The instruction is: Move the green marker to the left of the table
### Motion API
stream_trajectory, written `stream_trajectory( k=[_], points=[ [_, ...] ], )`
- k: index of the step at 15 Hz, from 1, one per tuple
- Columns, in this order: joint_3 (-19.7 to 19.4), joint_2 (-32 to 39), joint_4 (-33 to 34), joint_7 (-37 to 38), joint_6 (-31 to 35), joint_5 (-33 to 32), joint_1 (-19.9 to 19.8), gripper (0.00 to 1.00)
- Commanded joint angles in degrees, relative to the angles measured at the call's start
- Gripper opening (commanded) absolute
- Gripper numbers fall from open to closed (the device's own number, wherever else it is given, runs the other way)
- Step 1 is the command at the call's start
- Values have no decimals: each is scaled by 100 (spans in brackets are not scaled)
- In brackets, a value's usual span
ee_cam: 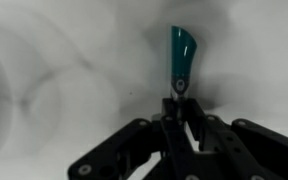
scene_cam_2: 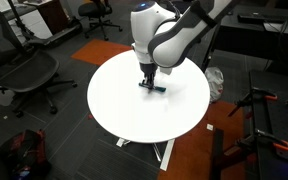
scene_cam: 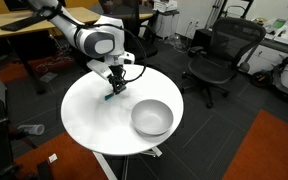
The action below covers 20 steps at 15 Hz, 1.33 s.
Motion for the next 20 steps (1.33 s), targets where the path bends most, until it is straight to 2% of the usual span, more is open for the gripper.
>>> stream_trajectory(
  k=[1, 11, 16, 20],
  points=[
    [47, -1, 149, -163, -219, 155, -32, 5],
    [266, -717, 59, -362, -372, -82, 461, 5],
    [611, -769, 178, -1210, -681, -85, 523, 5],
    [828, -633, 434, -2122, -1328, -153, 504, 5]
  ],
)
